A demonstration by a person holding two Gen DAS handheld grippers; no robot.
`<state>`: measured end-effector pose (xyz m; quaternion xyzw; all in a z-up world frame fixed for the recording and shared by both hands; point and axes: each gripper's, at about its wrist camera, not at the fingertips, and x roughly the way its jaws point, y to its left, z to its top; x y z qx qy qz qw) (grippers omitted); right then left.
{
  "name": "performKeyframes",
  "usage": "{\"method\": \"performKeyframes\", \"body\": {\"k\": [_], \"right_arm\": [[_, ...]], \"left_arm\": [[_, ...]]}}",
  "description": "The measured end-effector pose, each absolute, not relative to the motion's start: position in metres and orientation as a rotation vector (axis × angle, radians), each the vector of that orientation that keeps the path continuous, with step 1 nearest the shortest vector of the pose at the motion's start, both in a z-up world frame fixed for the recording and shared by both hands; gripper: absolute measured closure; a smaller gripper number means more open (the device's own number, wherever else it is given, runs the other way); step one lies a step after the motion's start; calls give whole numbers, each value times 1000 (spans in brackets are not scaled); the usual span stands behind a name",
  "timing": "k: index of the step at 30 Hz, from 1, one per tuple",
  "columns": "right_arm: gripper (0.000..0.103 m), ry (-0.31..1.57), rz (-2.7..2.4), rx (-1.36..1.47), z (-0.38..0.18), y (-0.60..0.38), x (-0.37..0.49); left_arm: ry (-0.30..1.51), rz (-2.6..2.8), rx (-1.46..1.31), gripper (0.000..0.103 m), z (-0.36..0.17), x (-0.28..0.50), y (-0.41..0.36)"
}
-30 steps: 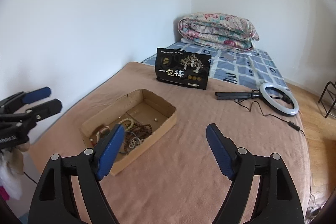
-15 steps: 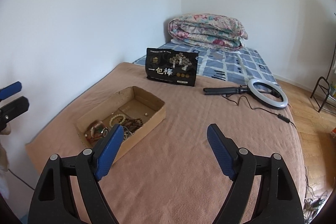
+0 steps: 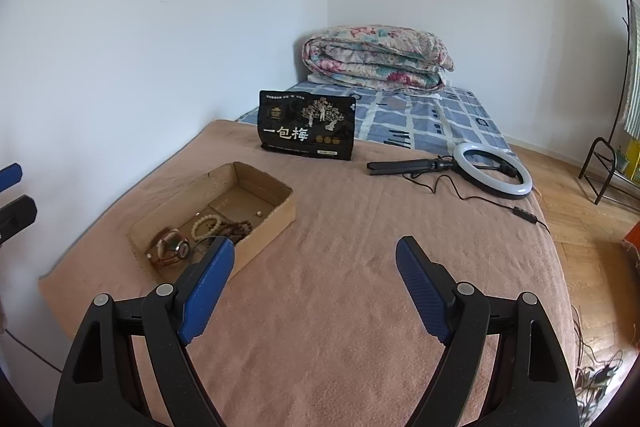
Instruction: Organize jewelry
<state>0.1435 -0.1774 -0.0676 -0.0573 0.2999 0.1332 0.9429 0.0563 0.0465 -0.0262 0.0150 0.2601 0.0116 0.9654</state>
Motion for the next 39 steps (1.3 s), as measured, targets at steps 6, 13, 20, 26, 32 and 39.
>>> {"method": "performKeyframes", "body": {"k": [6,13,20,26,32,39], "right_arm": [[20,607,263,-120,-66,-179,143],[20,607,261,-119,-66,-179,142],[20,610,260,-119,-67,-180,142],[20,615,257,-117,-71,-182,143],[20,616,259,-117,-73,-183,142],[20,617,258,-117,-73,-184,142]], "left_arm": [[528,27,28,1,-27,56,46],[527,28,29,1,-27,57,47],[529,28,28,1,-27,57,47],[526,28,29,1,-27,57,47],[526,28,30,1,-27,56,47],[526,30,29,1,-27,56,46]]}}
